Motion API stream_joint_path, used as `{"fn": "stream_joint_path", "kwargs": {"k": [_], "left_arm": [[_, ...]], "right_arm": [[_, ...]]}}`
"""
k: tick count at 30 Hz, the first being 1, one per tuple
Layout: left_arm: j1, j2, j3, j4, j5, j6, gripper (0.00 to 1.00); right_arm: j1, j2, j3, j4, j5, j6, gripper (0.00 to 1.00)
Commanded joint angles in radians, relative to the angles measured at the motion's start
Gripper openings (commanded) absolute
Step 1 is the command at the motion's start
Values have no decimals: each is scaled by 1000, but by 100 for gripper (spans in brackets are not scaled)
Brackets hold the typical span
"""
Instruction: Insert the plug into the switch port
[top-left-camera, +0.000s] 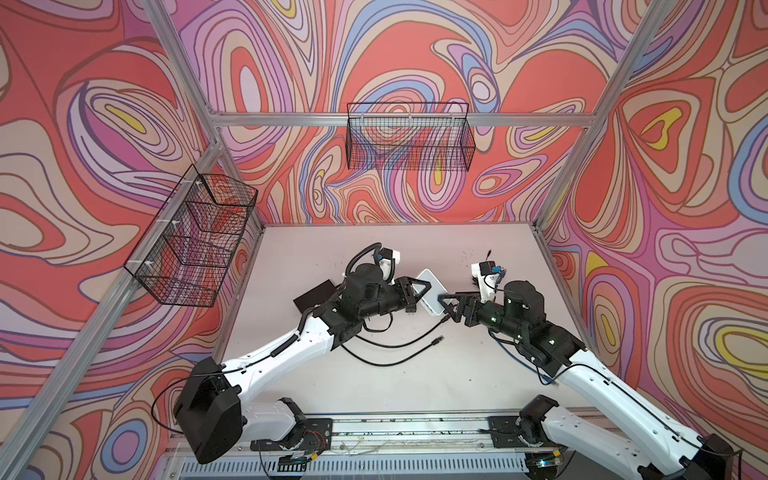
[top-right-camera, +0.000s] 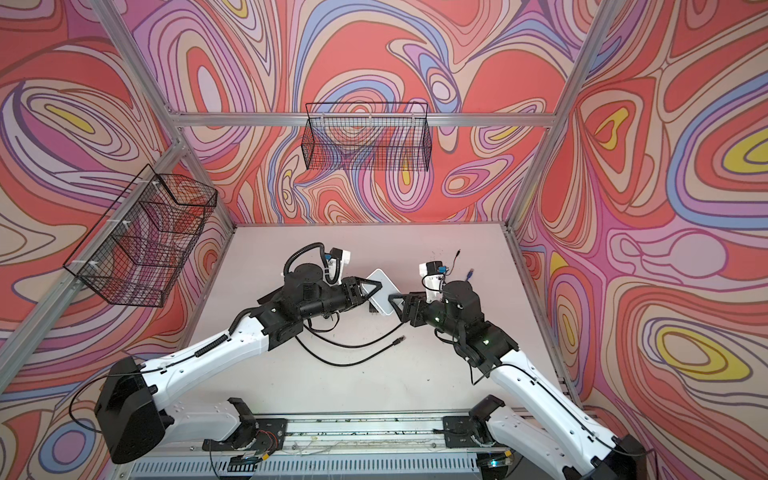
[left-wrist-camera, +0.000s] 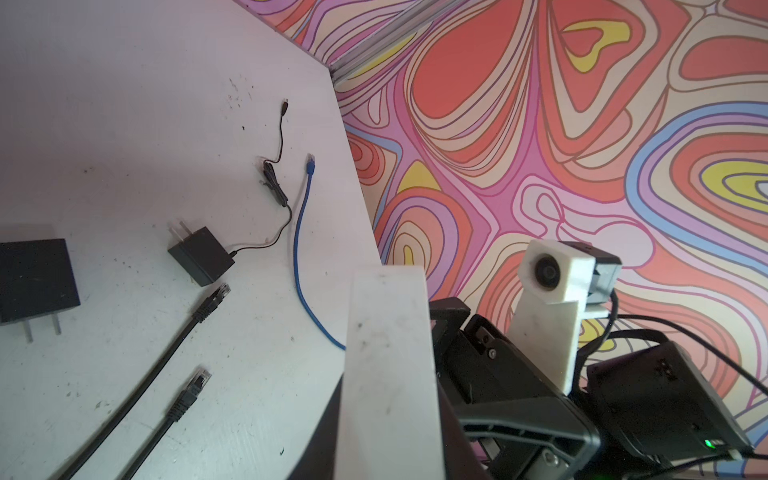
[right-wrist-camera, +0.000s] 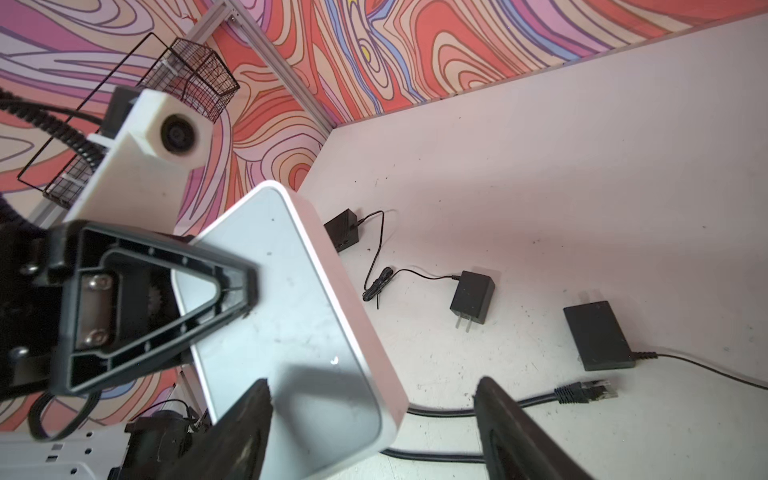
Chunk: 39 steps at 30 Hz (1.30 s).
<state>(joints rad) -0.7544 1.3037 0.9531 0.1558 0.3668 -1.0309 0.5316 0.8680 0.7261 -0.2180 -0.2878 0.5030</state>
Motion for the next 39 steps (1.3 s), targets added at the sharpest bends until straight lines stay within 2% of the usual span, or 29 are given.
{"fn": "stream_joint_path", "kwargs": {"k": [1, 6, 9, 19, 29, 39], "left_arm": [[21, -22, 4, -41, 51, 35, 16], [29, 3, 28, -56, 91, 52, 16], [28, 20, 43, -64, 103, 54, 15], [31, 58, 81, -66, 102, 54, 16], [30, 121, 139, -70, 122, 38, 16], [30, 153, 185, -94, 139, 29, 16]], "right_arm": [[-2, -39, -26, -8, -77, -34, 79], [-2, -9, -9, -27, -141, -90, 80], [-2, 36, 30, -80, -143, -138, 86], [0, 116, 116, -154, -128, -240, 92], [17, 144, 172, -232, -67, -301, 90], [62, 216, 228, -289, 11, -342, 82]]}}
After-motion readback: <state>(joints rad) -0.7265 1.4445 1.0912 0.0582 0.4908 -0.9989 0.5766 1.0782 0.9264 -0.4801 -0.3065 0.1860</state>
